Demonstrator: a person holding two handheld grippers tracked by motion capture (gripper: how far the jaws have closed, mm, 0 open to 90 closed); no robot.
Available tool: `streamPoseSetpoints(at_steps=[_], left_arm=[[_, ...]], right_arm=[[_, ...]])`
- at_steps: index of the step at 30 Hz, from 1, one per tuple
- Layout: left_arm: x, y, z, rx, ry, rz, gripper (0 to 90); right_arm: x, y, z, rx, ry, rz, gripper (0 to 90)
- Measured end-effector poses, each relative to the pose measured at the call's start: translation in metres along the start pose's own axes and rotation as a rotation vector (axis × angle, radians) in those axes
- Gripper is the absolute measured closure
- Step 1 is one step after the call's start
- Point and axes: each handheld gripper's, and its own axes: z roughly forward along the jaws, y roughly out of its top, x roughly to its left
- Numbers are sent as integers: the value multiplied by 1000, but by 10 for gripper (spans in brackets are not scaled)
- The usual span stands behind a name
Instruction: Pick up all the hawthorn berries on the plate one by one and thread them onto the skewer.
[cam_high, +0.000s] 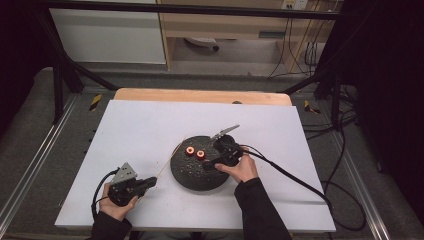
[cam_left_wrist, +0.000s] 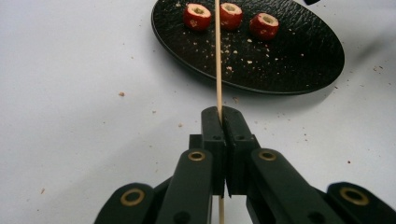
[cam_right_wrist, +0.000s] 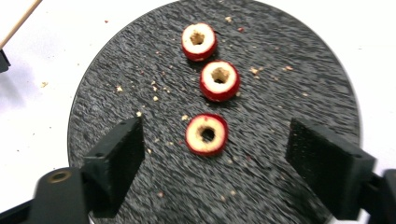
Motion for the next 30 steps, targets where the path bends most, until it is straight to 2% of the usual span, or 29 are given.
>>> streamPoseSetpoints(at_steps=[5,12,21,30], left_arm=[[0,0,0,4,1,0,885],[0,0,1,7,-1,2,885],[0,0,1,10,-1,6,885],[-1,0,1,11,-1,10,885]], right_arm=[[4,8,11,41,-1,-1,308],[2,8,21,90,-5,26,421],[-2,8,30,145,7,50,519],[-6,9,34,167,32,81,601]])
